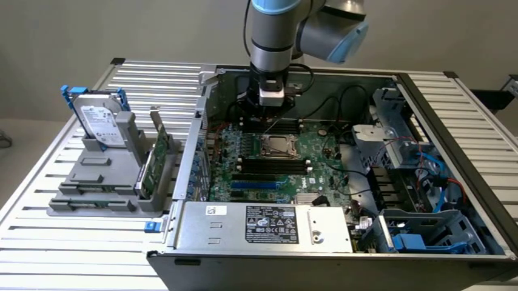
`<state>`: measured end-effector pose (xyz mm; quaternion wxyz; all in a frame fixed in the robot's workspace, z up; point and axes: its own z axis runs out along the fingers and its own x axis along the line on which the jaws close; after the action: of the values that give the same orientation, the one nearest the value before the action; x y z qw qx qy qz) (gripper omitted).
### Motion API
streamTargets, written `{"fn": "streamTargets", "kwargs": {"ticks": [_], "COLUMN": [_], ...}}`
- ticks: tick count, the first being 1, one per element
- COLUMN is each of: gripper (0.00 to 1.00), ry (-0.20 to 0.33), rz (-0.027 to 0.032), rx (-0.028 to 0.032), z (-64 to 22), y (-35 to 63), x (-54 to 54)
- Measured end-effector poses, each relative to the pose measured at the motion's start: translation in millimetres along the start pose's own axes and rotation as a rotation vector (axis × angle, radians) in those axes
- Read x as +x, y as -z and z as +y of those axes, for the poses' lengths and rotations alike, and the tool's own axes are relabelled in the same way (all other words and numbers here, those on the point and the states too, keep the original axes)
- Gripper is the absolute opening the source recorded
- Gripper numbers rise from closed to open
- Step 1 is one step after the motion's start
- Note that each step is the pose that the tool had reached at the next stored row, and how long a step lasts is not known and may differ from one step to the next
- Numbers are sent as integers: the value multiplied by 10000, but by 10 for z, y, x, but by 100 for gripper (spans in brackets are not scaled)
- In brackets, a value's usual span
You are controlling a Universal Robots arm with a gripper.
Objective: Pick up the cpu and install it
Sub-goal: 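Install the first cpu locking lever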
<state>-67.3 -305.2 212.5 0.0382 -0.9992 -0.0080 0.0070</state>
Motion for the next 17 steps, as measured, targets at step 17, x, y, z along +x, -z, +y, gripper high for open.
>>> {"fn": "streamTargets", "kwargs": {"ticks": [17], "gripper": [11], "ry": [30], "rz": [71], "rx": [-56], "z": [12], "y": [3], "x": [18]}}
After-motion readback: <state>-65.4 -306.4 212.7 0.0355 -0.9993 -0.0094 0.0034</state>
